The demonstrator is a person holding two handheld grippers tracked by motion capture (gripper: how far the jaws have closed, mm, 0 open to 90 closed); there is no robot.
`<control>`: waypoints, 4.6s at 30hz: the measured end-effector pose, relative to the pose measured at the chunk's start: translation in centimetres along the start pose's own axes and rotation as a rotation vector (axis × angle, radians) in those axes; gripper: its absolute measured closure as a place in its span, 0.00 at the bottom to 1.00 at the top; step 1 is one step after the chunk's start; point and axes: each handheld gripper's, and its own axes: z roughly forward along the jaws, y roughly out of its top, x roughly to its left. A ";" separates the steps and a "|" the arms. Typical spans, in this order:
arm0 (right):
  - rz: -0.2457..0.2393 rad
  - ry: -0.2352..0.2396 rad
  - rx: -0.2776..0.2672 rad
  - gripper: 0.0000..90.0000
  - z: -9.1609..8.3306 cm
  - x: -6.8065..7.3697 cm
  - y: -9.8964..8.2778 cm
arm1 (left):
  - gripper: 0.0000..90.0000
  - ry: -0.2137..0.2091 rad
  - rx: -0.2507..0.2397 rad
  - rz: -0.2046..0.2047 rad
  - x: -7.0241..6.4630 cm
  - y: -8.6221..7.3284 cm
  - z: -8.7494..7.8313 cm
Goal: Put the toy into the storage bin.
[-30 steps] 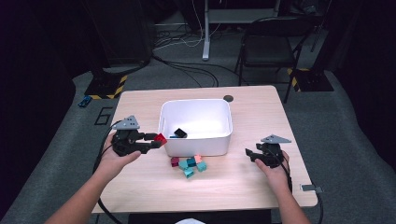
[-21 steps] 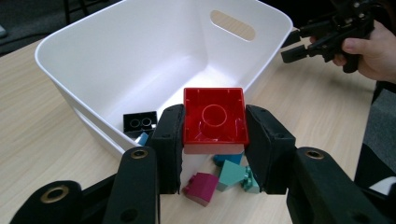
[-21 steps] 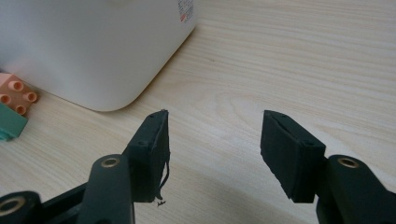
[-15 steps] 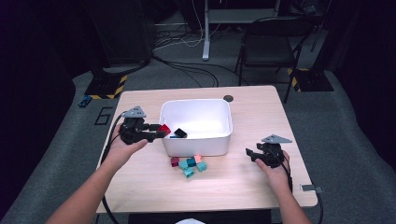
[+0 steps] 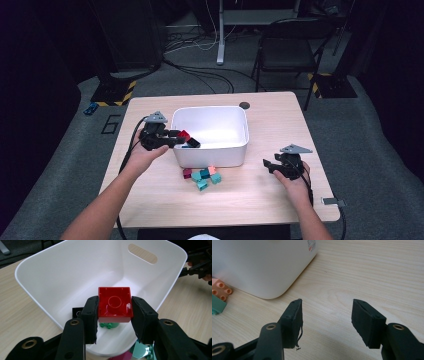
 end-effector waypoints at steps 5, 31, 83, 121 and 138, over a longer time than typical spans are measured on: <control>-0.002 -0.002 0.000 0.46 0.0 0.0 0.0 | 0.65 0.002 0.010 -0.009 -0.2 0.2 1.1; 0.003 -0.002 -0.002 0.46 -0.1 -0.2 0.0 | 0.58 0.021 0.020 0.002 -0.7 0.1 1.6; 0.006 -0.005 -0.002 0.46 0.0 -0.1 0.0 | 0.57 -0.045 0.005 0.021 -3.1 -9.0 -1.0; 0.008 -0.001 0.000 0.46 0.0 -0.1 -0.1 | 0.57 -0.070 0.062 0.050 -2.3 -11.7 4.3; 0.003 0.000 0.003 0.46 0.1 -0.1 -0.1 | 0.67 -0.028 0.115 0.090 -2.4 -12.4 5.8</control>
